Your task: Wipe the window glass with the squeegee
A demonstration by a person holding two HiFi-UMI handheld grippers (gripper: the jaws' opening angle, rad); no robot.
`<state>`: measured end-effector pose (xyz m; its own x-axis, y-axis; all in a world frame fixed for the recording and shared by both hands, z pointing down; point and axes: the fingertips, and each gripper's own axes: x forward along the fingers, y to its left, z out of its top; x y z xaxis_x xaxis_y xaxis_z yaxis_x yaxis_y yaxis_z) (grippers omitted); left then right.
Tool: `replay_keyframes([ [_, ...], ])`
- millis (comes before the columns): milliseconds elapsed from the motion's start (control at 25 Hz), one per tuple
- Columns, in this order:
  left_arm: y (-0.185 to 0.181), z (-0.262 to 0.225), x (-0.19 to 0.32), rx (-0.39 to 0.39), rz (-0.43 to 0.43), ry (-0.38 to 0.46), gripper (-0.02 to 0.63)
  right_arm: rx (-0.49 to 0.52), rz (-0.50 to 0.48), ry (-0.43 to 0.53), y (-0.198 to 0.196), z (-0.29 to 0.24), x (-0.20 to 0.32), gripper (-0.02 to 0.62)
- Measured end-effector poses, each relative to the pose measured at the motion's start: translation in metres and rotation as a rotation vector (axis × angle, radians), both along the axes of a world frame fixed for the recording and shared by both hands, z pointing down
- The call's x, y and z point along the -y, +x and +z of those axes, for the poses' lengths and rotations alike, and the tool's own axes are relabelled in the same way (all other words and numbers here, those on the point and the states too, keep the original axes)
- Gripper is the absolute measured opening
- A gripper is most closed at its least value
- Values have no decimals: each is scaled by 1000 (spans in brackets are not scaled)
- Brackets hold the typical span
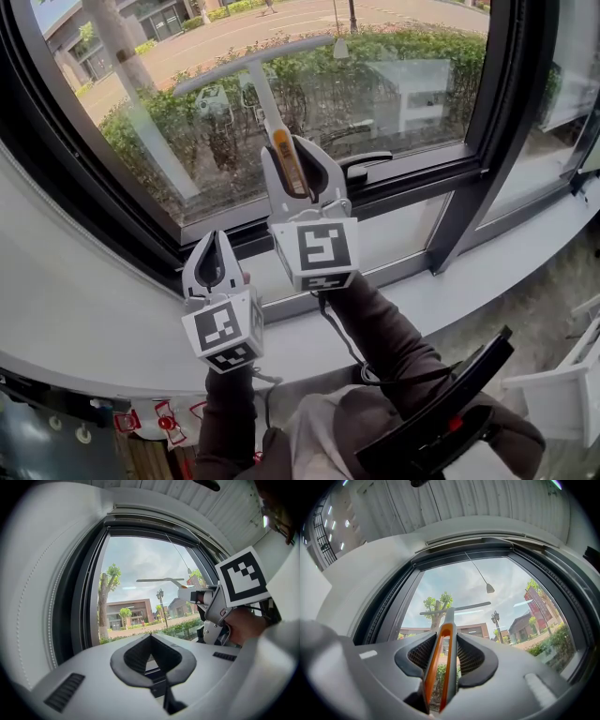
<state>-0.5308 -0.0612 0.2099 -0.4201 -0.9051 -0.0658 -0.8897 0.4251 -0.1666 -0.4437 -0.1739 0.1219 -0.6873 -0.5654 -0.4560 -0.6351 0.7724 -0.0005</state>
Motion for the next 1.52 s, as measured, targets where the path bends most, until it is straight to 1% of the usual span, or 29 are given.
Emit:
replay_keyframes([
  [800,16,16,-1,-12,23,-22,2,-55,-6,-55,7,46,-5,130],
  [1120,19,21,2,-31,20,-35,2,-68,-11,-103,7,73,-5,130],
  [1240,21,24,3,-29,26,-40,2,-58,-20,-130,7,79,-5,130],
  [1360,25,25,3,-28,31,-46,2,-73,-19,-129,10,85,-6,130],
  [1520,27,28,3,-27,35,-56,2,-68,-28,-156,10,93,-6,130],
])
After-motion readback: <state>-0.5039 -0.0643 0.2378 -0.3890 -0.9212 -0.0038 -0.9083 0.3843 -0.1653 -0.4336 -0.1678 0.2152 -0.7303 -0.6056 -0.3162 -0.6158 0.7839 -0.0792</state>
